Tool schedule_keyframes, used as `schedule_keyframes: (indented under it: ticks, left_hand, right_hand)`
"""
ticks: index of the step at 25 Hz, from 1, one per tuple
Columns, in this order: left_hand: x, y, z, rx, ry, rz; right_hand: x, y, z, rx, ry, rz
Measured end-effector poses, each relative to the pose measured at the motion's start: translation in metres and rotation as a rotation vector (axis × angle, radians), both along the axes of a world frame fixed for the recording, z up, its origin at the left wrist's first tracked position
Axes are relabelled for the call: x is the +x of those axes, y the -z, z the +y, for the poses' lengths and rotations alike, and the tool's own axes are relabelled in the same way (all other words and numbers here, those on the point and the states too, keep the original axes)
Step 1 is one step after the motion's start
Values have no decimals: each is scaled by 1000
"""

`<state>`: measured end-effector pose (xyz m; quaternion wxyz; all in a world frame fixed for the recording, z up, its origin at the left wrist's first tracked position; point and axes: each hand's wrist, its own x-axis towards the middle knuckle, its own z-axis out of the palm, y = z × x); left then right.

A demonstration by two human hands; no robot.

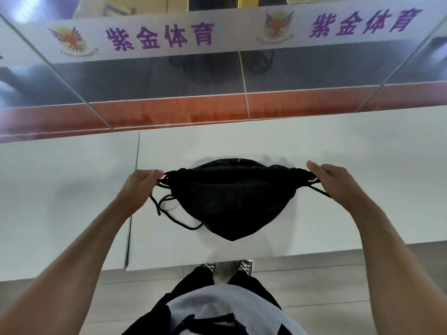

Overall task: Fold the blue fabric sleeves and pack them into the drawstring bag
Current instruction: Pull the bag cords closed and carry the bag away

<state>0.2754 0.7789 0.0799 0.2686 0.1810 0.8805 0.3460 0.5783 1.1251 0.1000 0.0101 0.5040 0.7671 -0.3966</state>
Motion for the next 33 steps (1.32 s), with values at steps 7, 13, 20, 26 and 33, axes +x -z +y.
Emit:
schedule_keyframes:
  ticks: [7, 13, 20, 26, 33]
  left_hand:
    - [-32, -25, -30, -6, -538, 289]
    - [-42, 3, -24, -366, -642, 182]
    - [80, 48, 65, -129, 335, 601]
    - [93, 63, 57, -38, 63, 407]
    - [114, 40, 76, 94, -141, 252]
  right_hand:
    - [24, -9, 50, 370, 234, -4]
    - [14, 25, 64, 396, 289, -213]
    - [-74, 57, -77, 422, -391, 67]
    - [-90, 37, -102, 21, -212, 289]
    - [-116, -28, -81, -185, -198, 560]
